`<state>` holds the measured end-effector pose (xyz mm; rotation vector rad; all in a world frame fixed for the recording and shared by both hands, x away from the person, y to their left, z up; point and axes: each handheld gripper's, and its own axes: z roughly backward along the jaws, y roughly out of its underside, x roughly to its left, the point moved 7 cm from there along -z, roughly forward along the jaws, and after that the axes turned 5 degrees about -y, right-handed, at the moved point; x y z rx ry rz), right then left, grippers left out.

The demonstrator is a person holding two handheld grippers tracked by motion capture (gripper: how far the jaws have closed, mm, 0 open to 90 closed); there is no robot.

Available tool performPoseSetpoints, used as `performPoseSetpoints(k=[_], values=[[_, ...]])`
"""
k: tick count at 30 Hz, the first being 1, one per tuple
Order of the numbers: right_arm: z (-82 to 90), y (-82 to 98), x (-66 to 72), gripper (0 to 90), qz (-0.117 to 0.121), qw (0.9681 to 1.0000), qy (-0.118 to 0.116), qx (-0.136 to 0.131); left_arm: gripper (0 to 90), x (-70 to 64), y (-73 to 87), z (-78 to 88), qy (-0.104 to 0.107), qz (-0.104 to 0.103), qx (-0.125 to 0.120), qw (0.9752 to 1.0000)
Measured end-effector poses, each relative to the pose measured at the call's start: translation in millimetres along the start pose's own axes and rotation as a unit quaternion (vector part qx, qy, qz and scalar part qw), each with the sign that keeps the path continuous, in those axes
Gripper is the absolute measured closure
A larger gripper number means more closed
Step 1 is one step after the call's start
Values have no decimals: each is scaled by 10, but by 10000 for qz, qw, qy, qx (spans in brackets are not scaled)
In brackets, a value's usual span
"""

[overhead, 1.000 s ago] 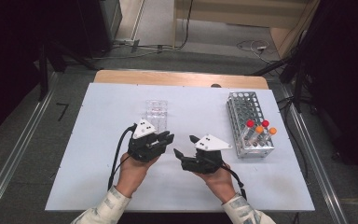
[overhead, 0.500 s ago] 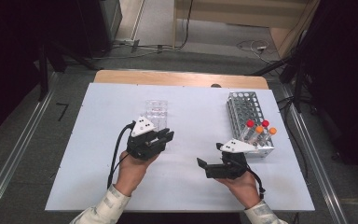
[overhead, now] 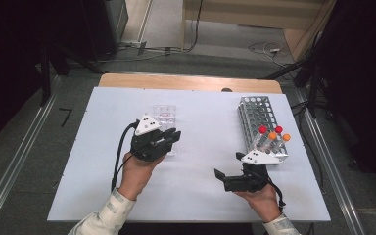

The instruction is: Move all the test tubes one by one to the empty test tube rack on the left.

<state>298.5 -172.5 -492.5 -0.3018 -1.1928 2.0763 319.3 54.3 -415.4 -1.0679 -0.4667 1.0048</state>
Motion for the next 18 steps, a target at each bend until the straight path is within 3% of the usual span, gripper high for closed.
performPoseSetpoints(k=[7,18], values=[[34,-16,-12,17,-26,9999,9,-103,761,61,-111,43,-112,5,-101,9999],[51,-15,-32,20,-59,9999,22,-149,761,218,-148,4,-381,15,-95,9992]])
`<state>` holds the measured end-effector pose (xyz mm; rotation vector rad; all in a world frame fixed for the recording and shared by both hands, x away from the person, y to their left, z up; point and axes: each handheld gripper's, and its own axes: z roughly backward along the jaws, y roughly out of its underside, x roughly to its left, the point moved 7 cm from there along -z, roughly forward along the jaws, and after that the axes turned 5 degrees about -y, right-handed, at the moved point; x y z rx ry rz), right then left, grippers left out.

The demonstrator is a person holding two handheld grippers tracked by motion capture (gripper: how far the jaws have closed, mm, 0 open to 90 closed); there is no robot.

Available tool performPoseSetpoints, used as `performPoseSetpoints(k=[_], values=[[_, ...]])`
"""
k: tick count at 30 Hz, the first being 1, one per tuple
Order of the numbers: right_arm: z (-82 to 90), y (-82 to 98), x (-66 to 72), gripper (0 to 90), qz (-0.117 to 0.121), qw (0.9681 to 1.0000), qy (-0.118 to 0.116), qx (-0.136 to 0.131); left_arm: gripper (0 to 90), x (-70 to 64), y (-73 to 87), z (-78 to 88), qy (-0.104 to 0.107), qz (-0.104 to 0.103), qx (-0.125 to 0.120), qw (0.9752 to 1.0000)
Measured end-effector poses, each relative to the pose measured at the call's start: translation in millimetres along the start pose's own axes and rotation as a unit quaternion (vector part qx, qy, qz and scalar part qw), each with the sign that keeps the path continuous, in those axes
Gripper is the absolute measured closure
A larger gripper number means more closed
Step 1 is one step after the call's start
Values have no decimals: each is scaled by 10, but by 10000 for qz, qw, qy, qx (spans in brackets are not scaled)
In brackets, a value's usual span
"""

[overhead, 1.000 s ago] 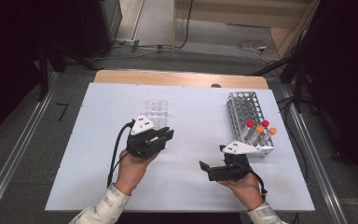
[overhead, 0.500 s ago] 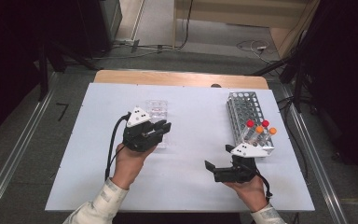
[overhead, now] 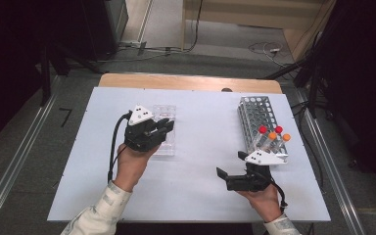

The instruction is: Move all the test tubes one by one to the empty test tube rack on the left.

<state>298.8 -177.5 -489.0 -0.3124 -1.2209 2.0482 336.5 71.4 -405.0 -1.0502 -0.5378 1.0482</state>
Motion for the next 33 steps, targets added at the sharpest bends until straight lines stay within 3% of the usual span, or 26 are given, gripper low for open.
performPoseSetpoints(k=[7,17,33], values=[[-3,5,-11,20,-7,10000,39,-14,761,59,-11,-29,-150,-20,-73,9999],[1,8,5,28,40,10000,79,8,760,33,61,-111,-368,-241,-66,9990],[7,5,15,27,-19,10000,46,-28,759,47,393,-330,-503,-259,219,9982]])
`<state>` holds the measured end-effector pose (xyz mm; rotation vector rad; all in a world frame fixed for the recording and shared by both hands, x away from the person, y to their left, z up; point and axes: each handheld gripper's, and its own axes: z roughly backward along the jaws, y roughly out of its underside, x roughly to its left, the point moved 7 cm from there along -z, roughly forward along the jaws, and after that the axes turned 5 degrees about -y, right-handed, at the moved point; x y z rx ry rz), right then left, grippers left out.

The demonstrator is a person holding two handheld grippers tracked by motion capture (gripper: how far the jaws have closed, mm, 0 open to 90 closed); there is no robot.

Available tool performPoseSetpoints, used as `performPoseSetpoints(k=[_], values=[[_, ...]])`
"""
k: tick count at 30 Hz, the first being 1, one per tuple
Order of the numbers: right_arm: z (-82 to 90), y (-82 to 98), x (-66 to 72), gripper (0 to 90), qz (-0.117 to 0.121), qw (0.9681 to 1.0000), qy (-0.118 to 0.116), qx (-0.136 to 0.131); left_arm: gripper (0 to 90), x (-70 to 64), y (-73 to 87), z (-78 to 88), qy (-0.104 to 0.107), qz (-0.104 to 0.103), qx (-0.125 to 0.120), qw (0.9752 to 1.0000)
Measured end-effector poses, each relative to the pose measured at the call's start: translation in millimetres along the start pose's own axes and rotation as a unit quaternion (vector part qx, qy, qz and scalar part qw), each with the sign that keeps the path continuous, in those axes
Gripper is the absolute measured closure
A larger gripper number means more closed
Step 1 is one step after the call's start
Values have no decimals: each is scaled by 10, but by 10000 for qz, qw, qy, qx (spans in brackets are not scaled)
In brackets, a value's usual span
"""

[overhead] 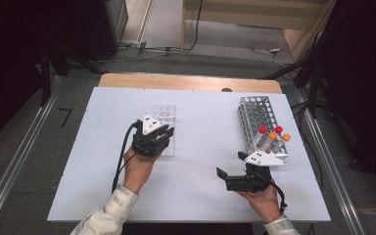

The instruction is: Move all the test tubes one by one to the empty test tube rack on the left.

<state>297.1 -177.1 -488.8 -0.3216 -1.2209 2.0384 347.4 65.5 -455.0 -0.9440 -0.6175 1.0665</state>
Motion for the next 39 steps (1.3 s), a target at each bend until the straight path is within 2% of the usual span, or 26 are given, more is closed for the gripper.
performPoseSetpoints(k=[6,13,19,23,27,36,39], values=[[9,-2,0,27,-38,10000,3,-13,758,-1,38,-29,-8,14,27,10000],[13,4,26,27,98,9999,31,-19,753,-2,78,-56,11,2,93,10000],[16,9,29,27,140,9999,40,-28,628,-9,55,-19,20,69,-17,10000],[28,8,13,27,81,9999,75,-51,540,-10,34,37,62,176,-76,9998],[31,12,-16,12,9,9999,140,48,473,9,34,102,102,168,-77,9998],[110,-3,-2,0,69,9998,119,-115,240,82,47,252,70,320,-143,9994],[132,-2,-4,0,97,9998,161,-113,183,109,68,279,173,404,-139,9989]])
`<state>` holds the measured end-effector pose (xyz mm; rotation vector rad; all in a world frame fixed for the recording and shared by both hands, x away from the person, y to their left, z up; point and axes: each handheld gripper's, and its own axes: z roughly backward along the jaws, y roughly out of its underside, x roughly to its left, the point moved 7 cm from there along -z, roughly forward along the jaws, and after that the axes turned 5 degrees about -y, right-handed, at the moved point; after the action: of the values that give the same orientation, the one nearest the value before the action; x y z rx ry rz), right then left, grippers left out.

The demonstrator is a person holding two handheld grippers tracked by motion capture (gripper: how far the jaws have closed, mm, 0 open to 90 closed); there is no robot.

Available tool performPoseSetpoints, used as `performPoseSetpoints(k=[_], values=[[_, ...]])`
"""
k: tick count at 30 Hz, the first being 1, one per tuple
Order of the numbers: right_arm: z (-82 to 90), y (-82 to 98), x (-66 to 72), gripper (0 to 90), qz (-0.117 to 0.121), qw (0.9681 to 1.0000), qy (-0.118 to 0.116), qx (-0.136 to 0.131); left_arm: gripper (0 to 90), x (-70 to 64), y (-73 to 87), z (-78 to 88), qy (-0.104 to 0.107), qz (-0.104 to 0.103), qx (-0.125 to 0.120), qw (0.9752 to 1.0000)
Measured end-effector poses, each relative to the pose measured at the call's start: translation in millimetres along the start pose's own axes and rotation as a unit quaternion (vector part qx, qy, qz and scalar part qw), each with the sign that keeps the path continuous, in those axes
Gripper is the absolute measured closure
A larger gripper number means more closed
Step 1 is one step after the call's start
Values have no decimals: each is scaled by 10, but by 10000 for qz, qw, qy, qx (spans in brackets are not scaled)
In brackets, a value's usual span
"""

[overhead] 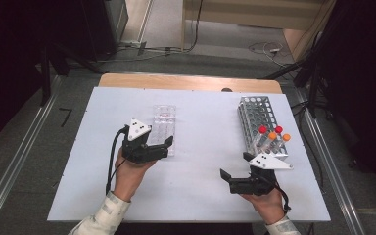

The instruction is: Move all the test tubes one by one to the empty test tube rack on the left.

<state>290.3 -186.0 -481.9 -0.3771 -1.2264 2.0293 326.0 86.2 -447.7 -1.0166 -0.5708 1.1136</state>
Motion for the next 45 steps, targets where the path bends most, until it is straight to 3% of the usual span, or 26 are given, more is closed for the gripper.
performPoseSetpoints(k=[7,11,18,25,36,40,45], values=[[97,-2,-38,22,52,9999,65,-122,140,141,46,30,-41,206,22,9998],[186,13,-88,23,-5,9997,120,-192,110,187,71,39,-99,201,63,9997],[338,40,-203,42,-105,9991,266,-316,81,200,96,72,38,235,36,9997],[473,64,-357,50,-199,9976,498,-428,84,208,107,70,-39,193,78,9998],[534,74,-618,114,-306,9935,955,-539,86,209,103,73,-117,185,34,9998],[558,78,-732,130,-376,9910,1146,-574,86,213,105,71,-130,181,42,9997],[588,95,-893,213,-489,9869,1415,-593,86,206,109,67,-106,160,53,9998]])
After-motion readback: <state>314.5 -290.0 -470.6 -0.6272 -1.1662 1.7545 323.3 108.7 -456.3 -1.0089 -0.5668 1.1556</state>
